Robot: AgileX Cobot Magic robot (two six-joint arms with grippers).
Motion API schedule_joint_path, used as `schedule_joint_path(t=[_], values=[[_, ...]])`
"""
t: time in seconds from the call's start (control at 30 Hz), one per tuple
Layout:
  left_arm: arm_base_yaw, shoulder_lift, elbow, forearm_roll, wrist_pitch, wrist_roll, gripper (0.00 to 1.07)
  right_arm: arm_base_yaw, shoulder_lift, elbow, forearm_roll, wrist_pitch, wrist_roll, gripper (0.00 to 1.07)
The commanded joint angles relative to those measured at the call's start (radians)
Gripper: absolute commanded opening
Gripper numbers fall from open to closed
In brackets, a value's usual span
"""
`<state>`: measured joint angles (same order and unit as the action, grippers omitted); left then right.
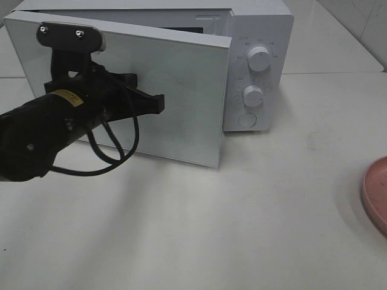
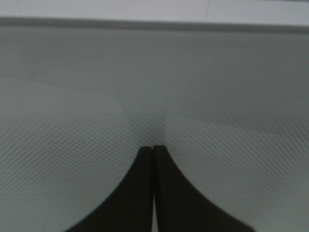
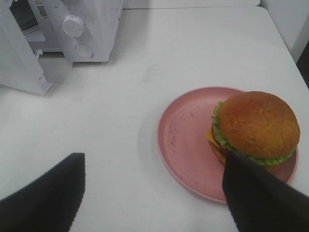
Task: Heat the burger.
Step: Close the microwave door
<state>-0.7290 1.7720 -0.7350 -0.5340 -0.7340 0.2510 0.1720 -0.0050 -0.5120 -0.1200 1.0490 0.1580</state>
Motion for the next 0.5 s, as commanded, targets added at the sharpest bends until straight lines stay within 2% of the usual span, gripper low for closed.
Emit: schedule_joint_path(t=[0.03, 0.5], values=[[-0.008, 0.038, -0.069, -0.014, 0.034, 0.004, 0.0, -0.008, -0.026, 0.002, 0.001, -0.007, -0.005, 0.75], [-0.008, 0.172, -0.27, -0.025, 0.059, 0.004, 0.0, -0.008, -0.026, 0.002, 0.001, -0.007, -0.005, 0.75]])
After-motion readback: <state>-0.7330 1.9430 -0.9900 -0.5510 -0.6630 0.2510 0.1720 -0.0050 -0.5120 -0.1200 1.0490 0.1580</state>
